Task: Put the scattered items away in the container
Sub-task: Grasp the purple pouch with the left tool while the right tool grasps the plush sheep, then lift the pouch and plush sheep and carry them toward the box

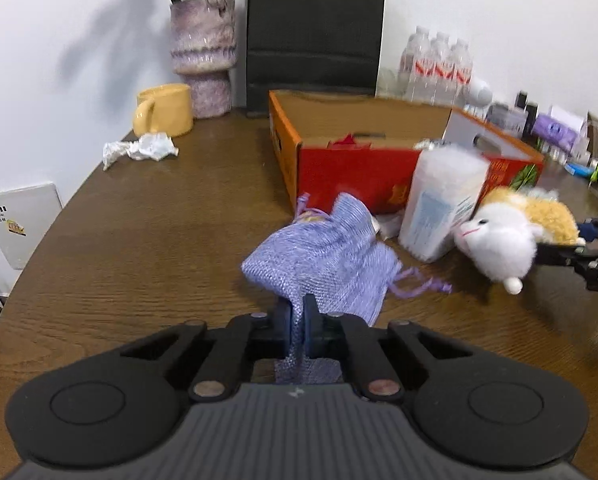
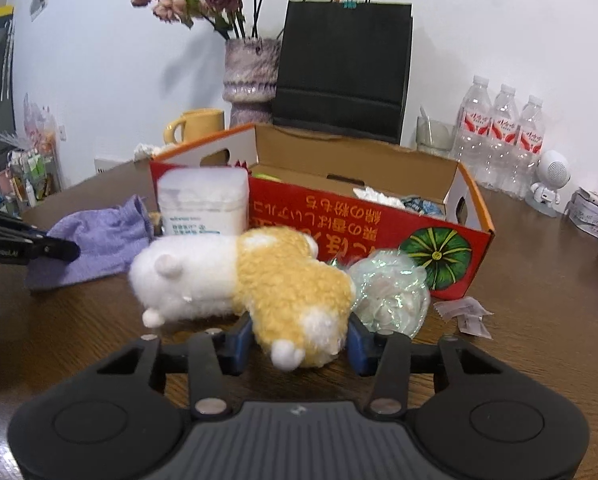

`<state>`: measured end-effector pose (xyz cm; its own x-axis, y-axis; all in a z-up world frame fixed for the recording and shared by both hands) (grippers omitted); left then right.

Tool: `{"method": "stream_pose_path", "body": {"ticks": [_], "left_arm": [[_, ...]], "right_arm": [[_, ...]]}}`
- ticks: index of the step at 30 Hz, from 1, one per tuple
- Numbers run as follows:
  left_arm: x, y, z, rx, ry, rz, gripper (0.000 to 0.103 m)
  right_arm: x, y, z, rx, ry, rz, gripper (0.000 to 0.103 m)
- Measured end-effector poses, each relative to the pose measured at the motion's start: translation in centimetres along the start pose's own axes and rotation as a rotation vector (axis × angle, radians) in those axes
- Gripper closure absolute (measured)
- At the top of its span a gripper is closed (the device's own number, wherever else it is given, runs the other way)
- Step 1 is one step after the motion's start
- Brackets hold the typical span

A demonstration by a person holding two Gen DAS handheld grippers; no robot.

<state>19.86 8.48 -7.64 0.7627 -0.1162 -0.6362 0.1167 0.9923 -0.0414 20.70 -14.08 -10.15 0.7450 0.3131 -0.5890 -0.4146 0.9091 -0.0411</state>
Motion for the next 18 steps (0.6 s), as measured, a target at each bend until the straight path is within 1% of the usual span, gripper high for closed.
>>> {"method": "stream_pose_path", "body": {"ticks": [14,18], "left_arm": [[-6.0,-3.4,4.2,-0.008,-0.192,-0.044,0.097],[-6.9,-4.3,5.6,-0.001,-0.232,-0.052,0.097]], "right_arm": [[-3.7,-0.8,1.0,0.052,-0.105,-0.009,0.06],[-4.3,-1.2,1.5,0.049,-0.128,-0.018,0.06]]}}
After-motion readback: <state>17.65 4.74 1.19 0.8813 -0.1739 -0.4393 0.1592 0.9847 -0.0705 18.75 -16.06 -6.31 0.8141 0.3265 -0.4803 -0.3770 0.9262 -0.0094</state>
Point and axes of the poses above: each gripper's, at about its wrist camera, not at the fingertips, and x roughly the way its jaws point, y to its left, z to its top, the point moved 8 cm from there along x, roughly the way its jaws point, and after that the axes turned 2 degrees about y, right-handed, at the moved point
